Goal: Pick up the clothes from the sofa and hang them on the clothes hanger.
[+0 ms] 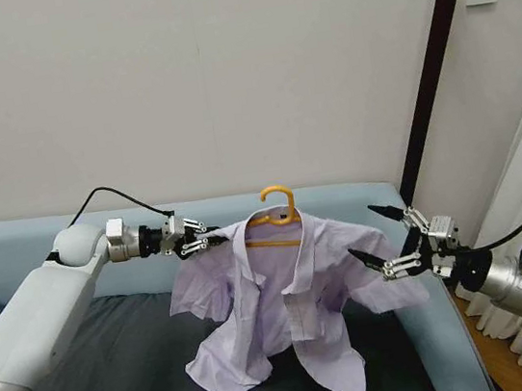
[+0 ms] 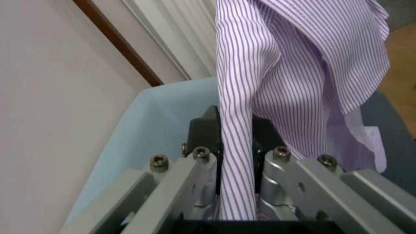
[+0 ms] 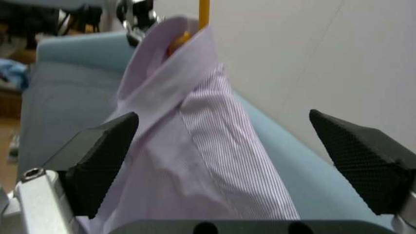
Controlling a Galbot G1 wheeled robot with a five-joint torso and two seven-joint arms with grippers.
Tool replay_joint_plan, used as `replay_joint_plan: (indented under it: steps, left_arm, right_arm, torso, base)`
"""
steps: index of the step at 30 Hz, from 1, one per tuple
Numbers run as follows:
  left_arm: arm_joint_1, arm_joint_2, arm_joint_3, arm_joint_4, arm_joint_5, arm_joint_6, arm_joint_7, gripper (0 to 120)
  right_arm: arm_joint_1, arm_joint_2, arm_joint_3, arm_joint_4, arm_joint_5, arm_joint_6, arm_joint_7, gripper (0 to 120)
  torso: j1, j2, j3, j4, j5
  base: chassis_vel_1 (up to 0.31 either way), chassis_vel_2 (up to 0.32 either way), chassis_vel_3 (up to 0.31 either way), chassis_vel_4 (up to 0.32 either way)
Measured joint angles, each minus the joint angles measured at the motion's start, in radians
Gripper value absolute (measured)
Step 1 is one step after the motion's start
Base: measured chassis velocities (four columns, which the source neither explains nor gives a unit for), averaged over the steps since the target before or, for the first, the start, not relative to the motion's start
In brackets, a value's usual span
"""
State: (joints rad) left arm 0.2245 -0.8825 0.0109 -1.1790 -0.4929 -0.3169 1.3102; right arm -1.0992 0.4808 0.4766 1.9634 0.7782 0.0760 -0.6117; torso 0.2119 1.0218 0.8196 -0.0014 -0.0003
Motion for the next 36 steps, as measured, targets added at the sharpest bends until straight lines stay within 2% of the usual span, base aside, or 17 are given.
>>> replay_joint_plan:
  steps: [8, 20, 24, 26, 28, 30, 34, 36]
  left_arm:
    - [0.007, -0.026, 0.0, 0.005, 0.012, -0.011, 0.036, 7]
    - [0.01, -0.067, 0.004, 0.025, 0.039, -0.031, 0.086, 7]
    - [-0.002, -0.088, 0.016, 0.03, 0.04, -0.033, 0.11, 7]
    - [-0.002, -0.091, 0.018, 0.03, 0.041, -0.032, 0.114, 7]
    - [-0.003, -0.101, 0.025, 0.032, 0.042, -0.032, 0.122, 7]
    - [-0.004, -0.104, 0.027, 0.035, 0.043, -0.032, 0.123, 7]
    - [-0.017, -0.12, 0.034, 0.058, 0.043, -0.032, 0.127, 7]
    - [-0.023, -0.123, 0.035, 0.064, 0.043, -0.032, 0.129, 7]
  right_arm:
    - [0.05, -0.035, -0.044, -0.044, -0.018, -0.11, -0.091, 100]
    - [0.098, 0.002, -0.098, -0.115, -0.045, -0.167, -0.226, 100]
    - [0.098, 0.027, -0.11, -0.125, -0.065, -0.184, -0.232, 82]
    - [0.098, 0.03, -0.111, -0.126, -0.068, -0.186, -0.232, 79]
    - [0.098, 0.042, -0.112, -0.137, -0.088, -0.188, -0.237, 68]
    - [0.098, 0.047, -0.113, -0.143, -0.094, -0.188, -0.242, 64]
    - [0.104, 0.068, -0.114, -0.174, -0.127, -0.184, -0.289, 47]
    - [0.105, 0.073, -0.114, -0.181, -0.136, -0.179, -0.301, 43]
  torso:
    - [0.0, 0.0, 0.0, 0.0003, 0.0]
    - [0.0, 0.0, 0.0, 0.0003, -0.0002]
    - [0.0, 0.0, 0.0, 0.0001, 0.0]
    - [0.0, 0.0, 0.0, 0.0001, -0.0001]
    - [0.0, 0.0, 0.0, 0.0002, -0.0002]
    - [0.0, 0.0, 0.0, 0.0003, -0.0003]
    - [0.0, 0.0, 0.0, 0.0001, -0.0002]
    - [0.0, 0.0, 0.0, 0.0002, -0.0002]
  base:
    - [0.0, 0.0, 0.0, 0.0]
    - [0.0, 0.0, 0.0, 0.0]
    - [0.0, 0.0, 0.0, 0.0]
    - [0.0, 0.0, 0.0, 0.0]
    - [0.0, 0.0, 0.0, 0.0]
    - [0.0, 0.0, 0.0, 0.0]
    - [0.0, 0.0, 0.0, 0.0]
    - [0.0, 0.0, 0.0, 0.0]
